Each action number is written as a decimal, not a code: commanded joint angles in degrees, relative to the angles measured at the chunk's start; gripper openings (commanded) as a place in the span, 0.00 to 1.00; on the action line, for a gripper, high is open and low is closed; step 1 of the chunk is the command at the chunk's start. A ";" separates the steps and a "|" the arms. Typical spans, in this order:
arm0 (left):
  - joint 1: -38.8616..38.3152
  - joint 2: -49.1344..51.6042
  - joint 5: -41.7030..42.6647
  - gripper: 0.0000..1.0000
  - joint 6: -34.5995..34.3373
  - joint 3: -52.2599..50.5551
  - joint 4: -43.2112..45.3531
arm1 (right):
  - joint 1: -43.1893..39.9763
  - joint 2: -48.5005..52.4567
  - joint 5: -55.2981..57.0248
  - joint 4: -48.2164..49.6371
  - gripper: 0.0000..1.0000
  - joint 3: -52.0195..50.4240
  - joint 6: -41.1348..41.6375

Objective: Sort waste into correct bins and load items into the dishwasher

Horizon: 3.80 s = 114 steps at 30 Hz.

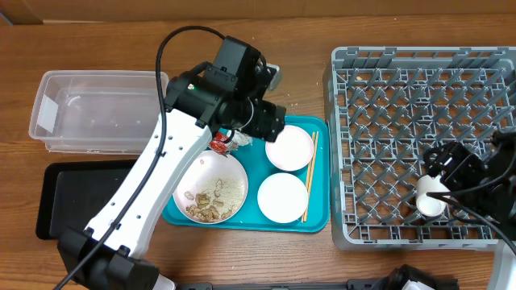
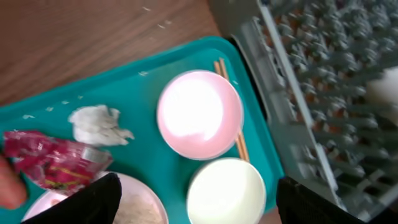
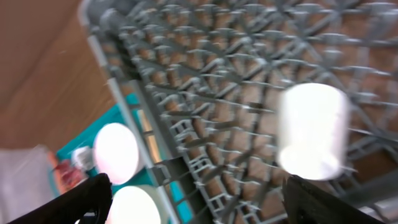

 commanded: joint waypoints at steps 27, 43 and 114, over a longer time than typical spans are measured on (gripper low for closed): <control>2.95 1.33 -14.27 0.74 -10.10 5.88 -5.97 | 31.82 8.07 -0.92 9.31 0.72 -4.72 -1.11; 12.48 -12.35 -15.43 1.00 -14.40 6.80 -13.70 | 56.96 36.15 27.82 30.21 0.64 -4.72 20.39; 12.41 -11.76 -15.39 1.00 -14.43 6.80 -14.82 | 34.47 35.54 83.14 20.81 0.04 8.92 5.92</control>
